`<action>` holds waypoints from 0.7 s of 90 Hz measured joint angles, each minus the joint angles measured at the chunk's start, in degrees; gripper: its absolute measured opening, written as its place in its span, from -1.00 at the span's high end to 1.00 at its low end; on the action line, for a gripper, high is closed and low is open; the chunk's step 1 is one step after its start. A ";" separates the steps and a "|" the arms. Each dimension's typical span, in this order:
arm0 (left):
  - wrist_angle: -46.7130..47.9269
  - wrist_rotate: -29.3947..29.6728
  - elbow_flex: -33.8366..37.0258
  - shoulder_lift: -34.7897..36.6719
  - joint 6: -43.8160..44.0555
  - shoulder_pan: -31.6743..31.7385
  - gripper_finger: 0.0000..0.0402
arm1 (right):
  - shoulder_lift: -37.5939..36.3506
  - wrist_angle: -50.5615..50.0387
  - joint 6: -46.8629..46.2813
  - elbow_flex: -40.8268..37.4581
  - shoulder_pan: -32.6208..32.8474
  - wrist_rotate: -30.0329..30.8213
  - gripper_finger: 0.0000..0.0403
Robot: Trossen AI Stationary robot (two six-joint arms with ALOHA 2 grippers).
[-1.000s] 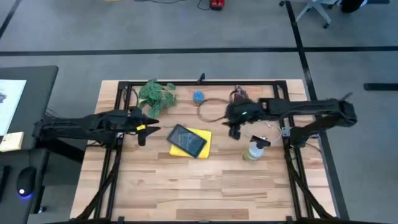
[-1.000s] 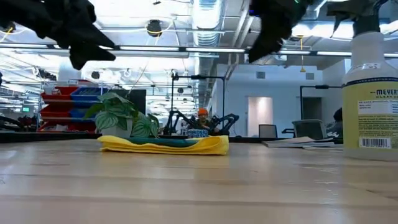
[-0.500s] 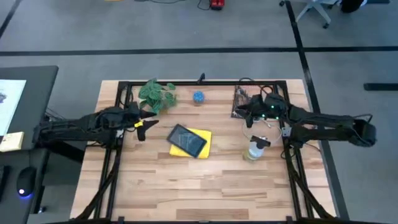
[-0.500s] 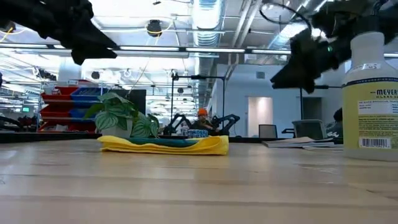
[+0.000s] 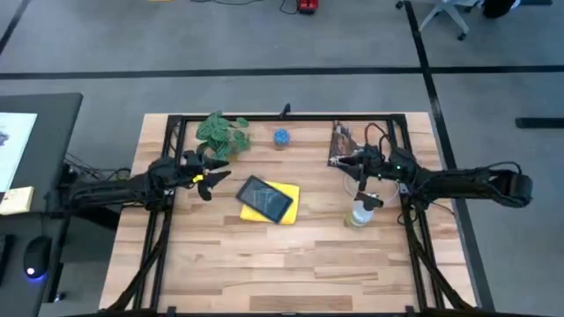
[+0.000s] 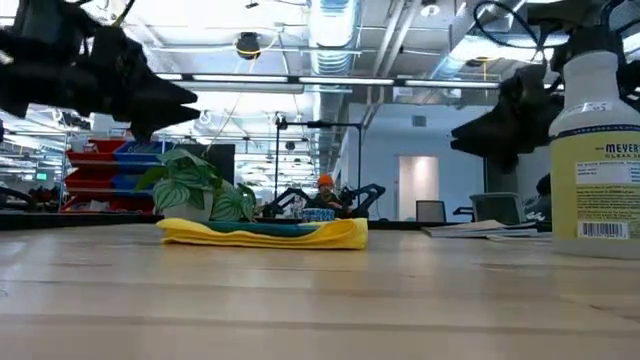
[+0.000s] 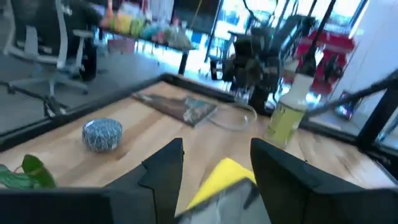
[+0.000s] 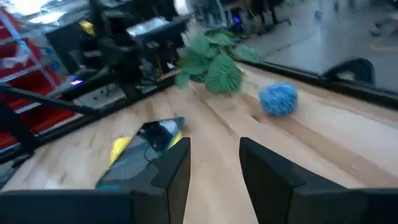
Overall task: Apply microfiber cloth
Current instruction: Return to Home Position
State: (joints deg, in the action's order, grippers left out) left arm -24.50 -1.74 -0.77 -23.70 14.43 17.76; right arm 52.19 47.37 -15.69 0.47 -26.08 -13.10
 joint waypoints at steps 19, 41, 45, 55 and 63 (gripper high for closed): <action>-4.01 -0.17 -0.22 0.21 -6.80 -0.03 0.17 | -0.16 6.22 5.54 -0.02 6.41 0.00 0.37; -4.75 0.61 -0.16 0.08 -8.89 -0.02 0.17 | -0.12 6.27 -1.27 -0.04 10.05 0.04 0.37; -3.81 0.64 -0.13 0.08 -7.21 -0.02 0.17 | -0.11 5.97 -3.29 -0.05 10.65 0.04 0.37; -0.98 0.76 -0.12 0.08 -3.17 -0.02 0.17 | -0.09 4.32 -5.39 -0.07 11.56 0.04 0.37; 2.42 0.79 -0.09 0.08 -2.58 -0.05 0.17 | -0.09 2.32 -5.35 -0.07 11.86 0.04 0.37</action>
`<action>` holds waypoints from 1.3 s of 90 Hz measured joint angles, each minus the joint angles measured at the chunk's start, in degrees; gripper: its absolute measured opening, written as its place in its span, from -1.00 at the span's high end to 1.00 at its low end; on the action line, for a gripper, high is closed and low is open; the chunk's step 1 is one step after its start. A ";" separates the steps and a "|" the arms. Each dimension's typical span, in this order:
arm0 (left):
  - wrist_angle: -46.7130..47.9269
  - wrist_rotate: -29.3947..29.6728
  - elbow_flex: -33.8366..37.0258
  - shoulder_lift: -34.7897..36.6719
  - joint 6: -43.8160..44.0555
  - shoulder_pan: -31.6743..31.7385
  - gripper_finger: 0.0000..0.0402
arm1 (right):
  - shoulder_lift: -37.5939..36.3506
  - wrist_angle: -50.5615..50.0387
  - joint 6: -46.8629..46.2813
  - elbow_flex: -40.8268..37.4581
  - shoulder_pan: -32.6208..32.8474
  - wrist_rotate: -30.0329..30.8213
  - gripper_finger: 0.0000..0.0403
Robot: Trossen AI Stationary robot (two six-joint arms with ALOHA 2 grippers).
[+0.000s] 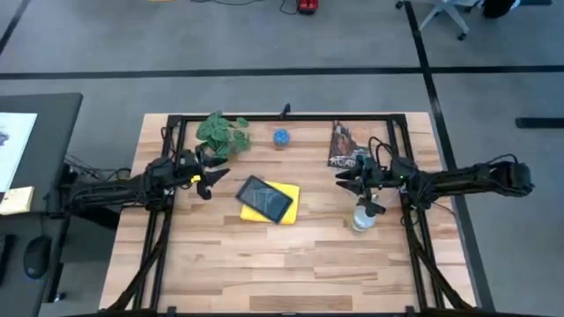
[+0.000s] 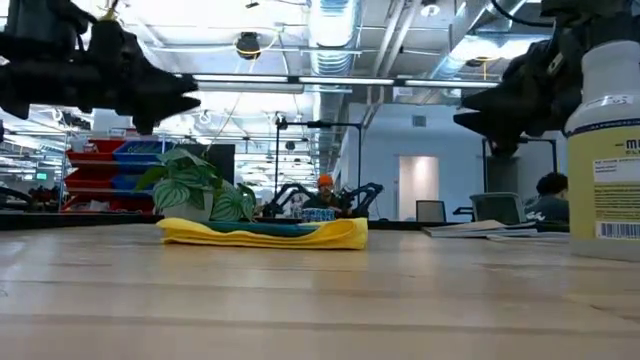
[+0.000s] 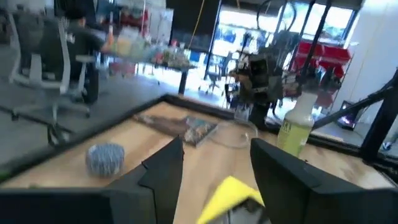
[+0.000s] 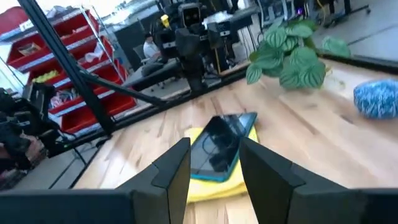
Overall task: Apply microfiber cloth
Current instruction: Return to Home Position
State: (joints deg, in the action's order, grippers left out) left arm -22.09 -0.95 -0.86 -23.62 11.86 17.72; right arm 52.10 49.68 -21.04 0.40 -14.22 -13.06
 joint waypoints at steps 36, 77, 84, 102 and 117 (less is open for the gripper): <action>21.47 0.95 0.01 0.39 -1.54 -0.64 0.17 | -0.15 -13.21 -0.13 -0.02 0.19 0.14 0.37; 21.25 2.71 -0.09 20.12 -1.55 -4.02 0.17 | -18.20 -41.59 0.05 0.02 6.75 0.09 0.37; 21.11 2.76 -0.09 23.47 -1.55 -4.04 0.17 | -21.27 -44.39 0.04 0.02 7.73 0.07 0.37; 20.15 3.51 -0.09 23.57 -1.57 -4.95 0.17 | -30.93 -46.48 0.04 0.02 10.53 0.29 0.37; 21.41 2.67 -0.09 23.52 -1.55 -7.20 0.17 | -40.03 -46.55 0.03 0.02 11.67 0.31 0.37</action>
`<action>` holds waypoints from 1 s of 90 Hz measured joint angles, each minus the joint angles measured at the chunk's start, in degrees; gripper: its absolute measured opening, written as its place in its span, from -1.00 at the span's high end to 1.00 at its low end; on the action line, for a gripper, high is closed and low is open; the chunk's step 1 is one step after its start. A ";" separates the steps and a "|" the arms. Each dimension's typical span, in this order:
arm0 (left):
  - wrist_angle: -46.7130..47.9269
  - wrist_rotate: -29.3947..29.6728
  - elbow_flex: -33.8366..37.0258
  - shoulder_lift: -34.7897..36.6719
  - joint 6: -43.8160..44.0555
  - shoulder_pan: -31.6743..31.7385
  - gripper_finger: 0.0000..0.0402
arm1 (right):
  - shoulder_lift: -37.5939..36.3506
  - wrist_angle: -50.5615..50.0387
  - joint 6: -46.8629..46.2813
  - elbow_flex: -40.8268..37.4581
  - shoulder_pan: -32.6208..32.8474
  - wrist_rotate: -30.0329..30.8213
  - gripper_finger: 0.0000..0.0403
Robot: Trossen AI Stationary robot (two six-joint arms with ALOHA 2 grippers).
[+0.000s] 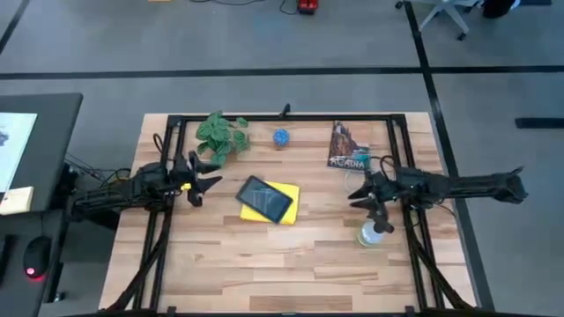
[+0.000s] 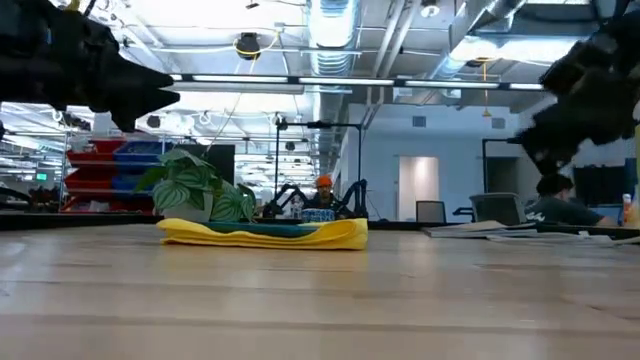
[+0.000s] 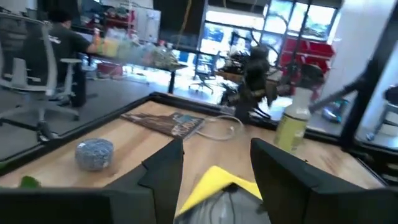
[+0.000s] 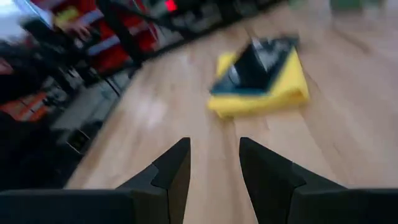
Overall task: Apply microfiber cloth
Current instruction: Return to Home Position
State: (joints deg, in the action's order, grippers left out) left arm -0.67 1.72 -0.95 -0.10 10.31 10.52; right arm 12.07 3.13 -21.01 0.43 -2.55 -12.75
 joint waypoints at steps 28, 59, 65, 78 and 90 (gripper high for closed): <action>0.18 0.01 0.00 0.02 0.00 -1.50 0.17 | -11.90 0.02 0.00 0.00 -1.36 0.00 0.37; -0.15 0.15 0.00 0.00 0.00 -1.50 0.17 | -11.98 0.83 -0.02 0.00 -2.44 -0.13 0.37; -0.19 0.22 0.00 -0.06 0.00 -1.50 0.17 | -11.84 0.46 -0.05 0.00 -2.45 -0.11 0.37; -0.12 0.26 0.00 -0.26 -0.02 -1.50 0.17 | -11.71 0.34 -0.02 0.00 -2.45 -0.07 0.37; -0.20 0.26 0.00 -0.28 0.00 -1.50 0.17 | -11.71 0.33 -0.02 0.00 -2.45 -0.07 0.37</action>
